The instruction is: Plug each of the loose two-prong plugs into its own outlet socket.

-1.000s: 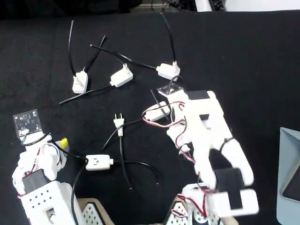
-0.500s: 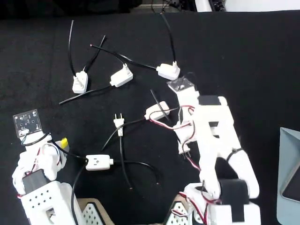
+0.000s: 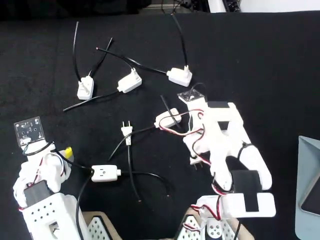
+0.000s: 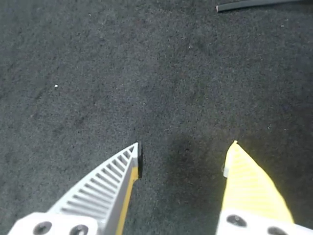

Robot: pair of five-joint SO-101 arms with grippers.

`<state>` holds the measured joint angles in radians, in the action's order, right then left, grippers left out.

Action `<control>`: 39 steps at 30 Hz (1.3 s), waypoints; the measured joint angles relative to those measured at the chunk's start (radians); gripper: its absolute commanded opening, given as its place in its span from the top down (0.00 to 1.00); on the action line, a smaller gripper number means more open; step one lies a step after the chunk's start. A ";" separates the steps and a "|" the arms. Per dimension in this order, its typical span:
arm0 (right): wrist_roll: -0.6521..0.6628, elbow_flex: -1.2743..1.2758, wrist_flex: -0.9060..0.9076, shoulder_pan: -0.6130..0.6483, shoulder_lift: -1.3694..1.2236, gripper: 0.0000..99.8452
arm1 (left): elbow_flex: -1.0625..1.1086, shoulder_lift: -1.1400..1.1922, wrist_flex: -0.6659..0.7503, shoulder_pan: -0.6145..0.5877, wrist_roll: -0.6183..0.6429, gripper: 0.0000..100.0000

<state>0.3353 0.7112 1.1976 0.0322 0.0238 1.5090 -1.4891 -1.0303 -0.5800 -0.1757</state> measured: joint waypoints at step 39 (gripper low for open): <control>-0.078 0.063 0.160 0.180 0.160 0.86 | 0.000 0.000 0.000 0.000 -0.037 0.72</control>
<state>0.2570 0.7741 1.3571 0.2117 0.1834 1.5090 -1.4891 -1.0303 -0.5800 -0.2125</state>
